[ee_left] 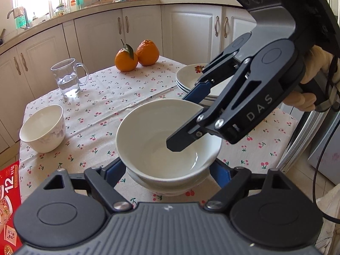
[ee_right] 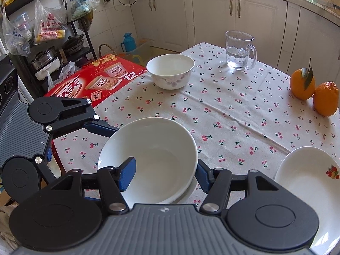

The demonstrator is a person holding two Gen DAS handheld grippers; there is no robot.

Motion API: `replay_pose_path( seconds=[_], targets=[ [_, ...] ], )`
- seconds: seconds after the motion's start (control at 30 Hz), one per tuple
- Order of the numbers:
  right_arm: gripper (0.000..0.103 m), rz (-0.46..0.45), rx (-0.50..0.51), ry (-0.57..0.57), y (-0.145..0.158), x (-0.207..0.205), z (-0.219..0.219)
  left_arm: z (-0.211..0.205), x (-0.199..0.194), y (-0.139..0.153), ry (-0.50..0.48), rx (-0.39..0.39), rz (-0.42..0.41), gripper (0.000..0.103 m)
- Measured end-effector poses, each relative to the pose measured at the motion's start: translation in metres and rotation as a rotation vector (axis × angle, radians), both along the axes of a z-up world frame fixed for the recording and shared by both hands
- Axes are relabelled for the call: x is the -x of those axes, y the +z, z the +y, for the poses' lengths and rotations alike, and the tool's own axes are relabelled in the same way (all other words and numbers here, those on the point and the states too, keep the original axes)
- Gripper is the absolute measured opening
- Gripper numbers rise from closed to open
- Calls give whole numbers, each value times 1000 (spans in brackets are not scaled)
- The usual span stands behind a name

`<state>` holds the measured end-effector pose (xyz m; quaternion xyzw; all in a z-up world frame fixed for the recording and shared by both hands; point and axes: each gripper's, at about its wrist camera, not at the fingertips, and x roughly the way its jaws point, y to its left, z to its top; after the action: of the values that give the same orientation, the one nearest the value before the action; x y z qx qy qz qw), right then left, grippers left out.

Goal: Organize plates and bowls
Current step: 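Open the right tool and withdraw it from the stacked bowls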

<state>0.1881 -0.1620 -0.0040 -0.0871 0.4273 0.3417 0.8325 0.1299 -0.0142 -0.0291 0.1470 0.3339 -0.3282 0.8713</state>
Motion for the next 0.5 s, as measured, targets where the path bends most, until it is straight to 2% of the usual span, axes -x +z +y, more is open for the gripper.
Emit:
replay_pose_path(
  seconds=[0.5],
  targets=[
    [66, 6, 18, -5, -8, -3, 1, 1, -4, -3, 7, 16, 22, 86]
  ],
)
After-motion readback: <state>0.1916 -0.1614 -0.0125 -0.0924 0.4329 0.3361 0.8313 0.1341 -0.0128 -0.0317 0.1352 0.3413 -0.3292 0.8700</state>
